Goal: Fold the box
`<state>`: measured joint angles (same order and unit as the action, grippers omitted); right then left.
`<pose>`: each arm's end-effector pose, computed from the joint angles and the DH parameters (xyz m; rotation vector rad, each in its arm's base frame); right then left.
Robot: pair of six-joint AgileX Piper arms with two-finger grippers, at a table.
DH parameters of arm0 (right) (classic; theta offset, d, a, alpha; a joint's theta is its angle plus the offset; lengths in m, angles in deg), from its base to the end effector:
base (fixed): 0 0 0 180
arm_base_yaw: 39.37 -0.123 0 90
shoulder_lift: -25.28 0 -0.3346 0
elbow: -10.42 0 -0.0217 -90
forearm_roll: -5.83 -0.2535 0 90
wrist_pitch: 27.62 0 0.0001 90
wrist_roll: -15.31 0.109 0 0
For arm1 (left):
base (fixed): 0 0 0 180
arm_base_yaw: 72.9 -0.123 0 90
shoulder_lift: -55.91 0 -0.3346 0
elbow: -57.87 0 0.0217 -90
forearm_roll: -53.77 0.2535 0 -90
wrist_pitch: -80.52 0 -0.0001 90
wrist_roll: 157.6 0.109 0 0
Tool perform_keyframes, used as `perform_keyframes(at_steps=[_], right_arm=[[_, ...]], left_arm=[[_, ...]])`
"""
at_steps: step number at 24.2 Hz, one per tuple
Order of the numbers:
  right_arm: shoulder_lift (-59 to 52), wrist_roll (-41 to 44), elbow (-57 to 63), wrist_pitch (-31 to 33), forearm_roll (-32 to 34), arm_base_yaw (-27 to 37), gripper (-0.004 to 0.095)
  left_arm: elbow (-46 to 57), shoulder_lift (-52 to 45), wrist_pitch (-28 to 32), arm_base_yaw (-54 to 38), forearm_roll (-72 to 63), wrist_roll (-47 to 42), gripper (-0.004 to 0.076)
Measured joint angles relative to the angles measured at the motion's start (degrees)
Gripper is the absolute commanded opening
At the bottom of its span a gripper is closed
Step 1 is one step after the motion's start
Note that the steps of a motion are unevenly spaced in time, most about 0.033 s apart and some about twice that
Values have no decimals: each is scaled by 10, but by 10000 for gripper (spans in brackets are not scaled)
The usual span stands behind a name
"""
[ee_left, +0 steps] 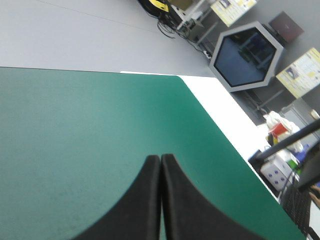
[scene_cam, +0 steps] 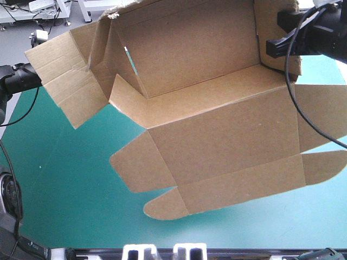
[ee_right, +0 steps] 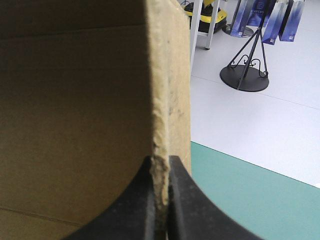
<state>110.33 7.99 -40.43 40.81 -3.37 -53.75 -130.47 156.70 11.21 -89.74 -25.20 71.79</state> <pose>0.1906 0.0656 0.6550 -0.3905 1.7490 0.2644 0.3682 0.0068 0.4414 0.2261 1.9032 -1.1285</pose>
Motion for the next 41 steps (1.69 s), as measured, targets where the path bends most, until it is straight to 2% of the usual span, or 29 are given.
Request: perform_keyframes(at_steps=[6,17,26,28,31,36,38,41], right_arm=[[24,4,0,-20,6,0,-24],[71,21,0,-49,-9,0,-24],[111,28,4,-70,-27,0,-23],[115,28,4,-74,-33,0,-23],[121,28,4,-77,-31,0,-23],[127,28,4,-78,-25,1,-23],[129,28,5,-78,-23,1,-23],[133,28,5,-81,-22,1,-23]], left_arm=[[0,-39,-2,31,0,6,-4],[-2,-119,-11,31,-7,-18,-4],[-3,-131,-10,37,-50,-20,-4],[-4,-131,-8,55,-49,-20,39],[-4,-131,-8,87,-24,-20,192],[-4,-131,-8,98,-1,-20,375],[-4,-131,-8,99,-1,-20,415],[-4,-131,-8,99,-2,-20,428]])
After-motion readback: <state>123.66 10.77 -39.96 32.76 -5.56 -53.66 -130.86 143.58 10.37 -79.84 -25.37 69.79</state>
